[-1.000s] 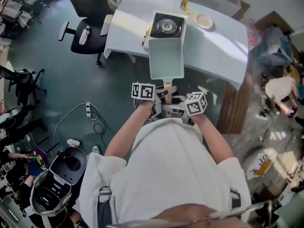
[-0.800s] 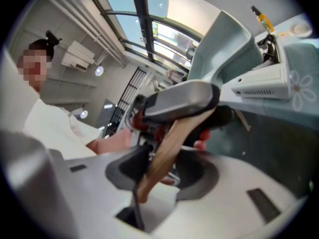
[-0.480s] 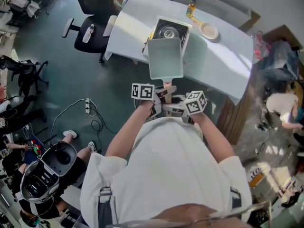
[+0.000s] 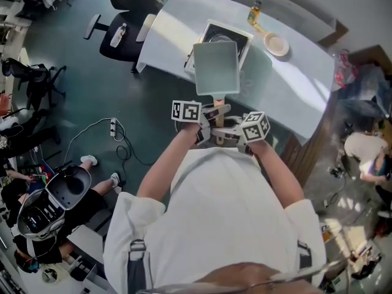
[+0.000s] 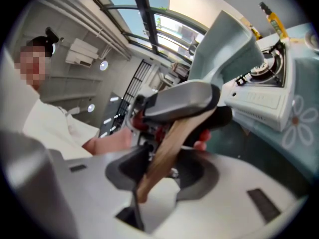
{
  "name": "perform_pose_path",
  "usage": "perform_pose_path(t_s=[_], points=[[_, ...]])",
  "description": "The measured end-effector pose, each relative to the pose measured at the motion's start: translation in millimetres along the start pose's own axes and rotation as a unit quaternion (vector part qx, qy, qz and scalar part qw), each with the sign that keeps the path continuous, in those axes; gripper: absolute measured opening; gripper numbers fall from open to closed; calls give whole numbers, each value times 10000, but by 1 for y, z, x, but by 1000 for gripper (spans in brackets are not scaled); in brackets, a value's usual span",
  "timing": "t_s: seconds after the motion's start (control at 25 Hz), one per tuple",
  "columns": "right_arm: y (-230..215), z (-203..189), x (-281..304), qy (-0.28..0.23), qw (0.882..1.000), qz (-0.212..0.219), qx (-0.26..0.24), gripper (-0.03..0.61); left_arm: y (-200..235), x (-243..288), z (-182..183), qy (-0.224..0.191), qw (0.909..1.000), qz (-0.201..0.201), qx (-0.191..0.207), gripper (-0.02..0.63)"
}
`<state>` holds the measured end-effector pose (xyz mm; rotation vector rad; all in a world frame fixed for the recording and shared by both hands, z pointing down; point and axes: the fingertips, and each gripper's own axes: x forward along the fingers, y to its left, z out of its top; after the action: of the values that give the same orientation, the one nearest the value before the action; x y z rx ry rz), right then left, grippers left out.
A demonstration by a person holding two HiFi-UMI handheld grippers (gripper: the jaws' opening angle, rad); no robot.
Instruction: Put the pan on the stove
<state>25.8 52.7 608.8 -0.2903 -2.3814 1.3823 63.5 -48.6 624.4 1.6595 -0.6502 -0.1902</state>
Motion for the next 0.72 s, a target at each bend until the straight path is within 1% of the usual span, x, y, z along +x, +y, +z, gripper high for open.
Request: perform_pose_path(t_s=[0.16, 0.36, 0.72], points=[[-9, 11, -2, 0, 10000, -9, 29, 183, 5, 6, 12, -11, 10000, -9, -67, 190], [-27, 18, -1, -14, 9999, -88, 97, 183, 17, 14, 21, 130, 9999, -27, -9, 192], [-69, 35, 1, -16, 9992, -253, 307, 184, 50, 32, 46, 254, 9994, -119, -191, 192]])
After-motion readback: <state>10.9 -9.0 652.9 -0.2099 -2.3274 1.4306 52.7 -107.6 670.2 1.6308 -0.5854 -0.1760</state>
